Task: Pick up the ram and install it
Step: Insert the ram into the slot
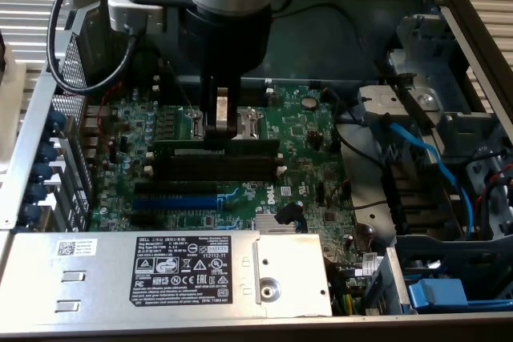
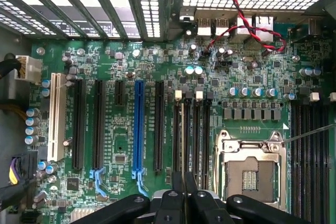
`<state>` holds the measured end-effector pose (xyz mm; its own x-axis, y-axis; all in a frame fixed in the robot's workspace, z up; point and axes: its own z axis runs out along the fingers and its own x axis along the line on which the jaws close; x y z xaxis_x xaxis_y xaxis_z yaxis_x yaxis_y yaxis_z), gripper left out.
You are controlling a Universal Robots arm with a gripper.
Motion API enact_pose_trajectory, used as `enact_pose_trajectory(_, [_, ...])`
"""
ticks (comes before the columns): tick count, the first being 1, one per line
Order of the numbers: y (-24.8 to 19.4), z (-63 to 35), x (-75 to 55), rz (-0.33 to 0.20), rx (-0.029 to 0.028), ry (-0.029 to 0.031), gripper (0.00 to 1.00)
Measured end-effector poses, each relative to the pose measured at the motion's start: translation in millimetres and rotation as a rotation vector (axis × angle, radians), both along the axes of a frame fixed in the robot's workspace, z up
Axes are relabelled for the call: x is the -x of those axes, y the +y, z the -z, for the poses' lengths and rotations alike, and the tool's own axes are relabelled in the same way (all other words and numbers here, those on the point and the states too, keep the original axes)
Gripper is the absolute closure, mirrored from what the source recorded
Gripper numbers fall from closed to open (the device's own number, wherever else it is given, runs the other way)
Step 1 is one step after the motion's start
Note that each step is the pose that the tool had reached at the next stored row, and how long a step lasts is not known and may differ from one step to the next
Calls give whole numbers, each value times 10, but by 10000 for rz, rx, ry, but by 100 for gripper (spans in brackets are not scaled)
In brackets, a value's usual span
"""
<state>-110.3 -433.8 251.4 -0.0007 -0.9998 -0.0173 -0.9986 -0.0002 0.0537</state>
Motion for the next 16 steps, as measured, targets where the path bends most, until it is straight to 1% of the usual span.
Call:
enact_pose_trajectory(1, [-5,2,-1,-2,-4,24,88])
enact_pose_trajectory(3, [-31,2,-10,-1,-5,68,88])
enact_pose_trajectory(7, [-34,3,-37,-34,-4,75,88])
enact_pose_trajectory(16, [-35,11,-38,-97,-5,89,88])
